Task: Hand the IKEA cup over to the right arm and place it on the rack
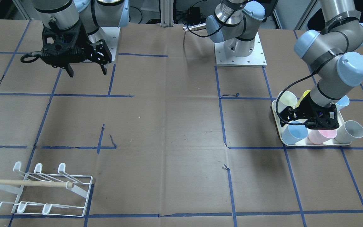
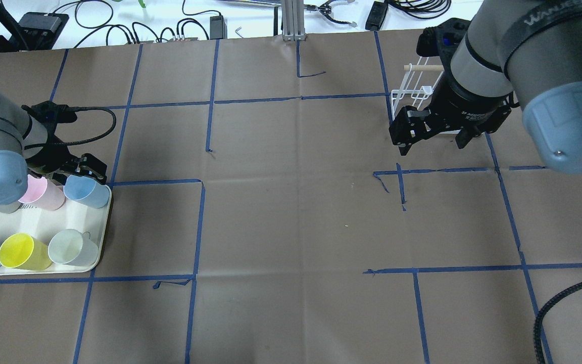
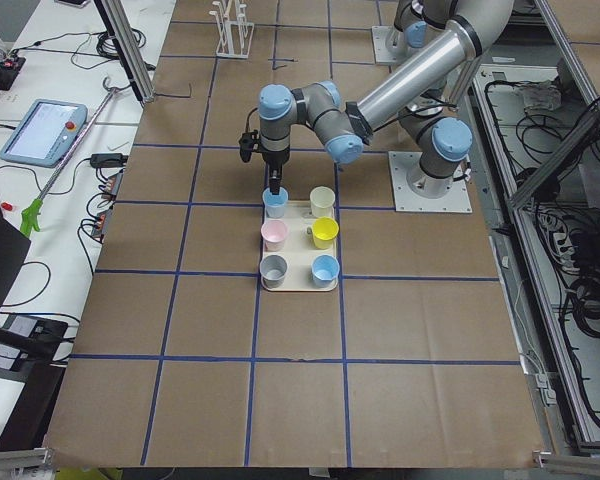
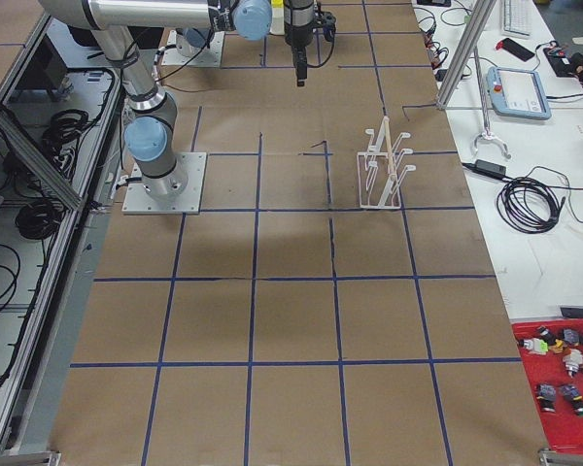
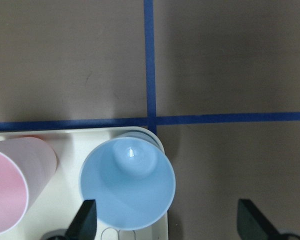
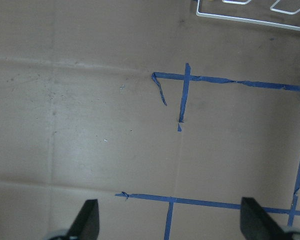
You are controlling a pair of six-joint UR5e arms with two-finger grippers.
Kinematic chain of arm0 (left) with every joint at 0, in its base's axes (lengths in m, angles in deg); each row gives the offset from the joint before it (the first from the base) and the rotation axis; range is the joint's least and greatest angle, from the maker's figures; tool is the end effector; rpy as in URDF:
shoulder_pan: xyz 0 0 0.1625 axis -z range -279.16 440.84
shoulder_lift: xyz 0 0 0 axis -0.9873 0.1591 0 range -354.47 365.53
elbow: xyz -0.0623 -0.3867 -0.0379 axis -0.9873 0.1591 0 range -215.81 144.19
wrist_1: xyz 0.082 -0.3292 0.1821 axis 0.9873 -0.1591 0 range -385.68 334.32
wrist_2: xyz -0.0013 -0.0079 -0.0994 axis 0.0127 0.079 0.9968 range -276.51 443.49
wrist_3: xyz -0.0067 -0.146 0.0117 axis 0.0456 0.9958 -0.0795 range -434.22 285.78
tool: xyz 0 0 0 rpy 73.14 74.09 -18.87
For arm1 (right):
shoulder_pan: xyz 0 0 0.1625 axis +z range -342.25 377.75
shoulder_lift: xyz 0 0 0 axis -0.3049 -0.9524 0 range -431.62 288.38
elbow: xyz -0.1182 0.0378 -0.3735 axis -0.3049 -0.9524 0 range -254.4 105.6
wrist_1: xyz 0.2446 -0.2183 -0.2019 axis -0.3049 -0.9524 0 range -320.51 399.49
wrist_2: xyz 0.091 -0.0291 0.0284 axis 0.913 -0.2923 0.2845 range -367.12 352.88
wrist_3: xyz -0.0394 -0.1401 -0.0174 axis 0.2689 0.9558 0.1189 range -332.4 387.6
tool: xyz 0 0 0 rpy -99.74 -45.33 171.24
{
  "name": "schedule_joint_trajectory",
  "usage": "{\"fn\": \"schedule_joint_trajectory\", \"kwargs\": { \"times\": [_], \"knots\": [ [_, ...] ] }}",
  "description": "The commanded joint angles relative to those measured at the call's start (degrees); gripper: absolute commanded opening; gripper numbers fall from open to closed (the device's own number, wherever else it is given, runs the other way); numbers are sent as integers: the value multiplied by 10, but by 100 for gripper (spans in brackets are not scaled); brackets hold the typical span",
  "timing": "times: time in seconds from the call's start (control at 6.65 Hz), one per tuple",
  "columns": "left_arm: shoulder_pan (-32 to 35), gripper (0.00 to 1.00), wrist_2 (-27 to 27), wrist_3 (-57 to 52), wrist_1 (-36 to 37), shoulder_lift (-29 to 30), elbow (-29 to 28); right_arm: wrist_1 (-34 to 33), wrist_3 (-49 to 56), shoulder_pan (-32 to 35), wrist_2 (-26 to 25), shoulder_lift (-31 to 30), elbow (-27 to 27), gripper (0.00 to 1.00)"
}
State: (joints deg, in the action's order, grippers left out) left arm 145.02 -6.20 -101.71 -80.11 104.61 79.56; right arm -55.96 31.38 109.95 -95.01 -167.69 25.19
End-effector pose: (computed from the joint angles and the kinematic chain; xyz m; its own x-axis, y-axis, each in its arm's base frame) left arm 0.0808 -0.4748 0.2021 -0.9996 0.0291 -0.0043 0.0291 0.9994 -0.0200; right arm 0.1549 -0.4179 0.3886 -0.9938 -0.1053 -0.0345 -0.1040 0.9939 -0.0360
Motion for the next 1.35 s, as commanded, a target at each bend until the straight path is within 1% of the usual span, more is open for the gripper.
{"fn": "schedule_joint_trajectory", "kwargs": {
  "times": [0.0,0.45,0.6,0.75,0.9,1.05,1.2],
  "knots": [
    [-2,99,0,2,18,15,21,0,0,0,0,0,0,100],
    [-17,99,0,-3,23,27,22,0,0,0,0,0,0,100],
    [-17,86,0,-5,23,28,19,0,0,0,0,0,0,100],
    [-17,49,0,-6,23,27,14,1,0,0,0,0,0,100],
    [-17,27,0,-5,25,25,13,1,0,0,0,-1,0,100],
    [-17,9,1,-5,24,28,4,1,0,0,0,-1,0,100],
    [-17,0,3,-6,24,29,-3,1,0,0,0,-1,0,100]
  ]
}}
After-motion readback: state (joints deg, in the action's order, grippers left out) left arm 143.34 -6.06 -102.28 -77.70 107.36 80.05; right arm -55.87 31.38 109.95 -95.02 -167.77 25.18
